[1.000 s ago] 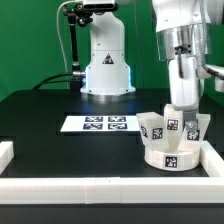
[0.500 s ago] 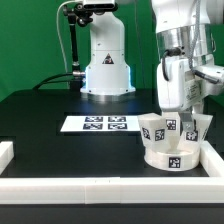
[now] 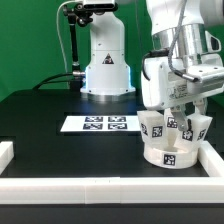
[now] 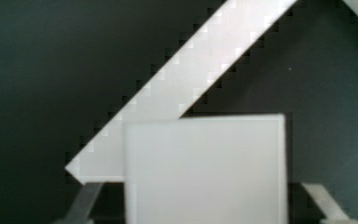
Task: Assemble stool
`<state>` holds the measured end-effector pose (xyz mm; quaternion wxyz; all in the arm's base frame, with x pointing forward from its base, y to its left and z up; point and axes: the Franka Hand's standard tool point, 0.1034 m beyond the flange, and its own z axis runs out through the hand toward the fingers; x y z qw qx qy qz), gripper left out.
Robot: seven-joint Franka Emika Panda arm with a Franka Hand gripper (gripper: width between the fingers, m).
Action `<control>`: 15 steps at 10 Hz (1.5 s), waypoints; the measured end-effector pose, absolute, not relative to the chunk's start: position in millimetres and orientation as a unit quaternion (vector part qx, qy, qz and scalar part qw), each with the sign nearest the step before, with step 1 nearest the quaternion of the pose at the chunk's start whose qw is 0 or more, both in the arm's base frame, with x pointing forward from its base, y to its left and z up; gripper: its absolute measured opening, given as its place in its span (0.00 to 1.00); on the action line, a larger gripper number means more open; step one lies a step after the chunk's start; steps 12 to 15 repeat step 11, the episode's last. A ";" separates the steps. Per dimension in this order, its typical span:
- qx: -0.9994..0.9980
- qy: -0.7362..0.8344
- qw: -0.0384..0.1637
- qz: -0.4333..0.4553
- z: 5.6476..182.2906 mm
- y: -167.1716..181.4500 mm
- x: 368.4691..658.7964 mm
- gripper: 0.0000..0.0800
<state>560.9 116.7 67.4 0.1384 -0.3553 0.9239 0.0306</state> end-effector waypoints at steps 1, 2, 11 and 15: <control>-0.356 0.924 0.138 0.030 67.4 116.8 560.9 0.43; -0.374 0.917 0.139 0.027 67.2 116.8 560.8 0.43; -0.382 0.911 0.152 0.030 86.0 116.2 563.7 0.81; -0.382 0.911 0.152 0.030 86.0 116.2 563.7 0.81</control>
Offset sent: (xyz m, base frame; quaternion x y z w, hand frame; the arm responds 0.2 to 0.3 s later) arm 0.0000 0.0000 0.0000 0.0000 0.0000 0.0000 1.0000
